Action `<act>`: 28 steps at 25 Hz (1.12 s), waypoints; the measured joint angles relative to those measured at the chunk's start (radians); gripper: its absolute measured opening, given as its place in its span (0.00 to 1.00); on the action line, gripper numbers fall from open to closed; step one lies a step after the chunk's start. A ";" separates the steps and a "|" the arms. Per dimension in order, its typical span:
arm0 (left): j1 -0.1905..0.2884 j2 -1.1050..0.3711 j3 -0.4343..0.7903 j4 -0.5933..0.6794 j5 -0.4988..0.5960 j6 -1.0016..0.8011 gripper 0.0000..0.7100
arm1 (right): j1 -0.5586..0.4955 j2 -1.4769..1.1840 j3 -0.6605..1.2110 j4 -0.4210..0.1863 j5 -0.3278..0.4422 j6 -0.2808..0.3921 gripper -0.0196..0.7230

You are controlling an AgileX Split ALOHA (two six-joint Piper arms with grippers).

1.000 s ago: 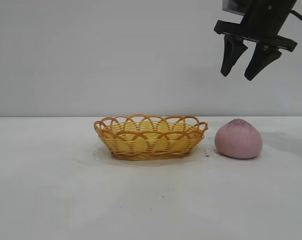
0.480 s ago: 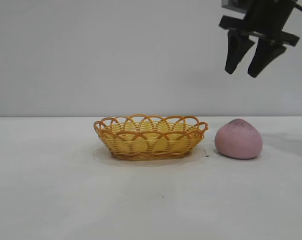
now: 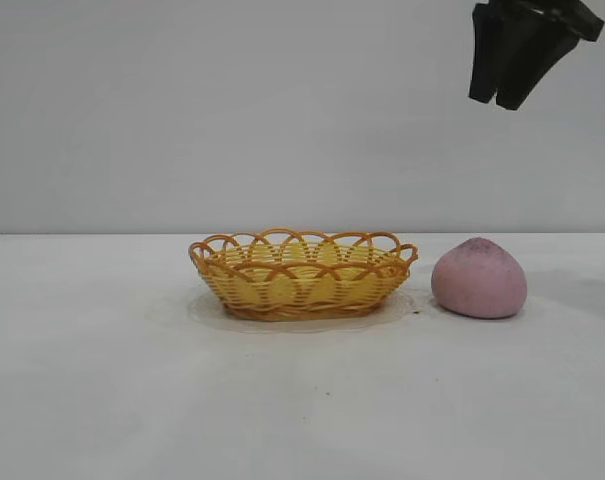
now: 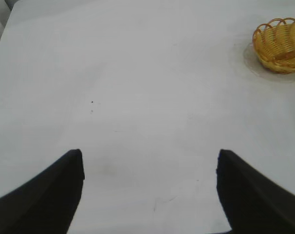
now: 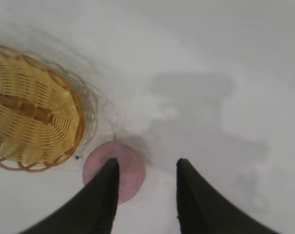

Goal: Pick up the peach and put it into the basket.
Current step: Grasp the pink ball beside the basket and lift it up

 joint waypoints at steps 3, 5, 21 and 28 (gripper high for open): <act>0.045 0.000 0.000 0.000 0.000 0.000 0.74 | 0.041 0.000 0.000 -0.041 0.013 0.023 0.40; 0.078 0.000 0.000 0.002 0.000 0.000 0.74 | 0.062 0.000 0.000 -0.051 0.019 0.041 0.40; 0.085 0.000 0.000 0.002 0.000 0.000 0.74 | 0.078 0.100 0.007 -0.085 0.025 0.133 0.40; 0.085 0.000 0.000 0.002 0.000 0.000 0.74 | 0.081 0.125 0.047 -0.079 0.021 0.158 0.40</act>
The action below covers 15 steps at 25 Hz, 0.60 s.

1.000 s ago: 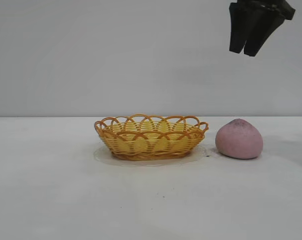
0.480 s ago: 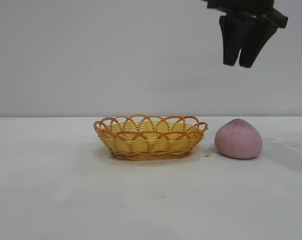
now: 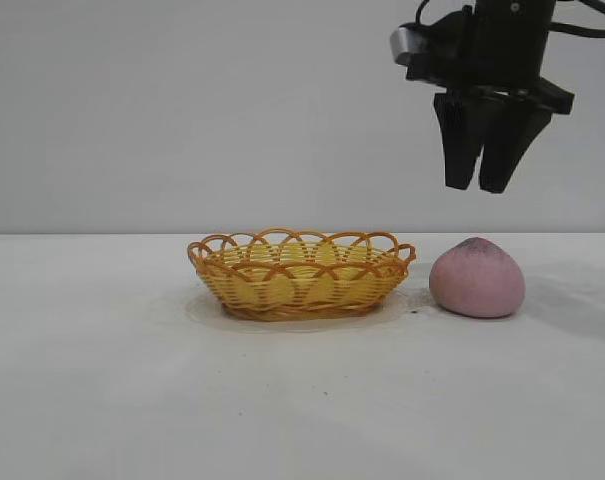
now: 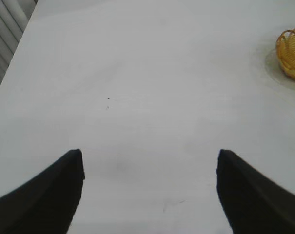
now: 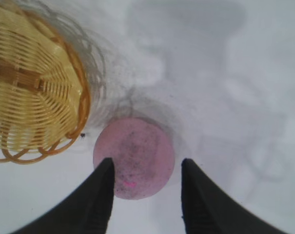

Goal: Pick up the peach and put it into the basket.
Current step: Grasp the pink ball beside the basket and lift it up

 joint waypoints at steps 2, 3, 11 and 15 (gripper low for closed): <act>0.000 0.000 0.000 0.000 0.000 0.000 0.74 | 0.006 0.000 0.036 0.002 -0.004 0.000 0.40; 0.000 0.000 0.000 0.000 0.000 0.000 0.74 | 0.009 0.000 0.061 0.002 -0.004 0.001 0.40; 0.000 0.000 0.000 0.000 0.000 0.000 0.74 | 0.030 -0.005 0.152 0.004 -0.010 0.009 0.40; 0.000 0.000 0.000 0.000 0.000 0.000 0.74 | 0.030 -0.005 0.152 0.002 -0.021 0.010 0.40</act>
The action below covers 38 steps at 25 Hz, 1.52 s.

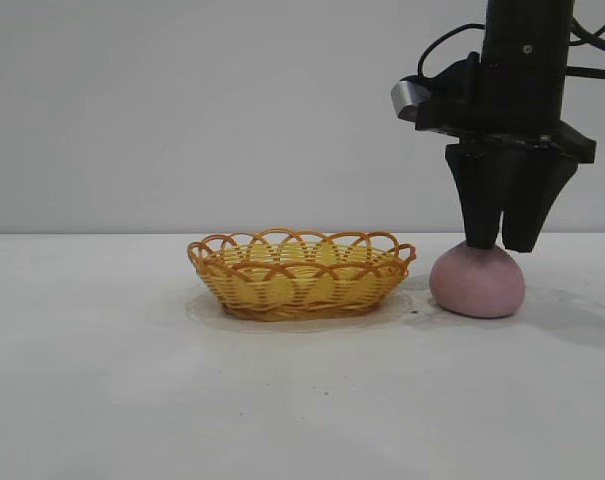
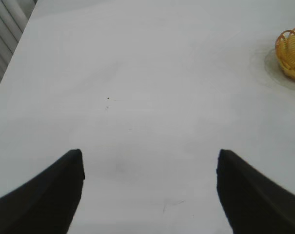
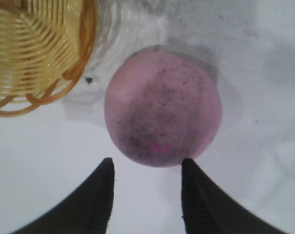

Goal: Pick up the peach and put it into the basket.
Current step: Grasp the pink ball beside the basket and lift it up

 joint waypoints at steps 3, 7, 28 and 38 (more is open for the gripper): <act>0.000 0.000 0.000 0.000 0.000 0.000 0.74 | 0.000 0.007 0.000 0.000 -0.010 0.002 0.40; 0.000 0.000 0.000 0.000 0.000 0.000 0.74 | 0.000 0.013 0.000 0.000 -0.048 0.002 0.40; 0.000 0.000 0.000 0.000 0.000 0.000 0.74 | 0.000 0.064 -0.052 -0.034 -0.008 0.007 0.03; 0.000 0.000 0.000 0.000 0.000 0.000 0.74 | 0.000 -0.004 -0.242 -0.070 0.015 0.007 0.03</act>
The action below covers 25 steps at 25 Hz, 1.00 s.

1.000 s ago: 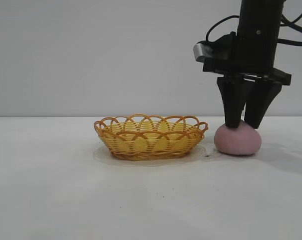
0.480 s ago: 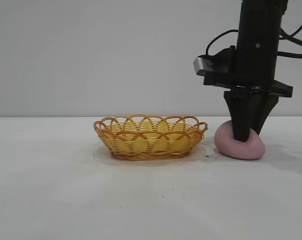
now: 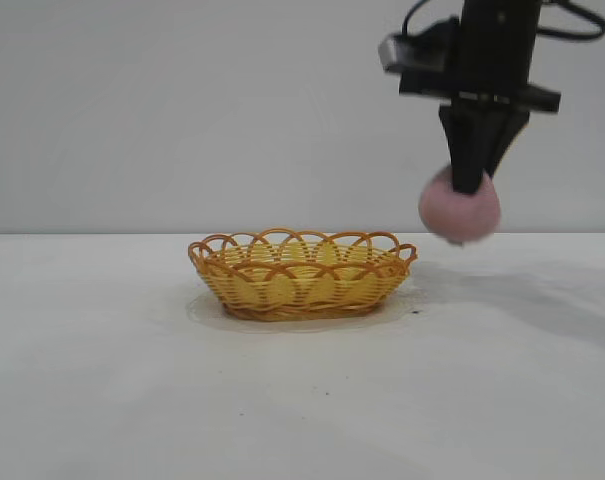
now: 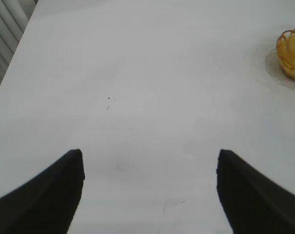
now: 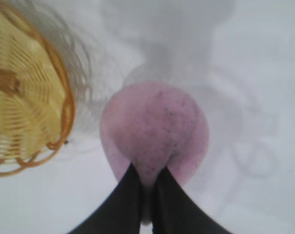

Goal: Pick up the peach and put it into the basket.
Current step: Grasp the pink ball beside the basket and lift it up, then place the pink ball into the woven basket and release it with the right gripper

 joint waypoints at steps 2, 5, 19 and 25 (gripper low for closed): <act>0.000 0.000 0.000 0.000 0.000 0.000 0.74 | 0.006 -0.019 -0.022 0.005 0.005 -0.002 0.03; 0.000 0.000 0.000 0.000 0.000 0.000 0.74 | 0.043 -0.033 -0.040 0.005 0.009 -0.002 0.03; 0.000 -0.002 0.000 0.000 0.000 0.000 0.74 | 0.267 0.077 -0.046 0.016 0.011 -0.002 0.03; 0.000 -0.002 0.000 0.000 0.000 0.000 0.74 | 0.267 0.099 -0.046 0.014 0.003 -0.002 0.03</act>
